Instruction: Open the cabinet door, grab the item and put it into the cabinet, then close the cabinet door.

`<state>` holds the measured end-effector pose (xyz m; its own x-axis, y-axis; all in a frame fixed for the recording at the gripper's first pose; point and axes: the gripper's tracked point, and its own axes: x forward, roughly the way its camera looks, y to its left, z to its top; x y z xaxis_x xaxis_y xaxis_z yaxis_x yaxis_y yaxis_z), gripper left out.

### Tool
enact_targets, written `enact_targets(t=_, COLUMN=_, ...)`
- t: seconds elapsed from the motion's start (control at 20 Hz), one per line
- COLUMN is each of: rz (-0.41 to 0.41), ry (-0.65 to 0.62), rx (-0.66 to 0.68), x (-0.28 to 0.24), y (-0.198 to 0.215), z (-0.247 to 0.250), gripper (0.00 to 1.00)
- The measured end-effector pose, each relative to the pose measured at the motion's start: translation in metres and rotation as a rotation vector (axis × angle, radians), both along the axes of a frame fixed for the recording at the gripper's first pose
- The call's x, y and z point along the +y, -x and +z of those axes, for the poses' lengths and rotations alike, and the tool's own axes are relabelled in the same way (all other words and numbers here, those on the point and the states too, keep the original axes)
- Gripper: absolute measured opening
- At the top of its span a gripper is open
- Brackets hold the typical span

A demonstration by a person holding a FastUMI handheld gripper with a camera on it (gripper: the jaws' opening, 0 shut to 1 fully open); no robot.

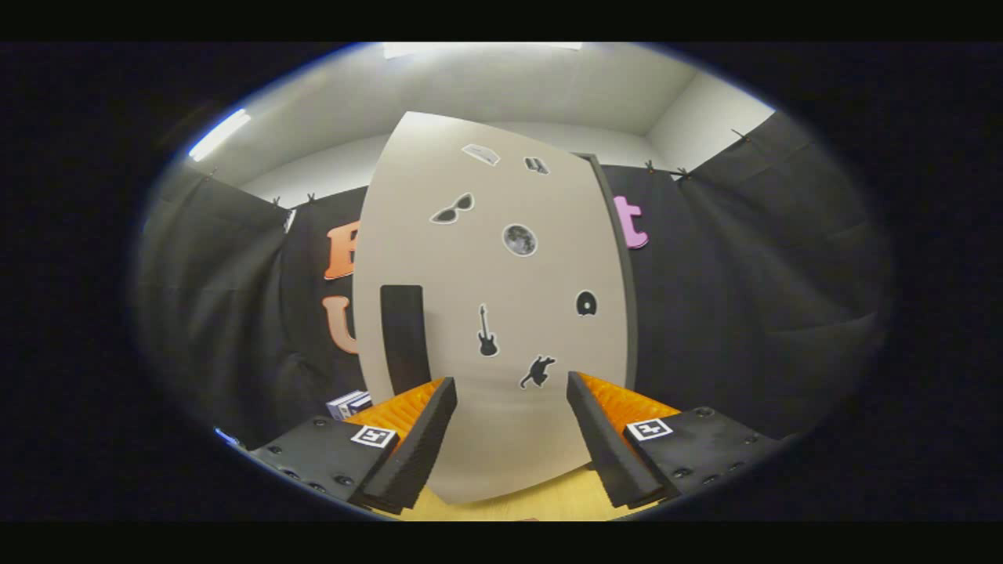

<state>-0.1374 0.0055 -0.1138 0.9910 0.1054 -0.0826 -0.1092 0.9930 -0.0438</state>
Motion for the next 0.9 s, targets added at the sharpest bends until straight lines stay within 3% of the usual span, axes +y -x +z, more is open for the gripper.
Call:
enact_targets(t=0.15, rz=0.061, ry=-0.048, rx=0.03, x=0.023, y=-0.017, z=-0.007, gripper=0.92)
enact_targets(t=0.3, rz=0.067, ry=-0.054, rx=0.023, x=0.023, y=-0.024, z=-0.007, gripper=0.89)
enact_targets(t=0.45, rz=0.094, ry=-0.049, rx=0.033, x=0.03, y=-0.037, z=-0.008, gripper=0.94)
enact_targets(t=0.9, rz=0.117, ry=-0.022, rx=0.093, x=0.057, y=-0.1, z=-0.022, gripper=0.94)
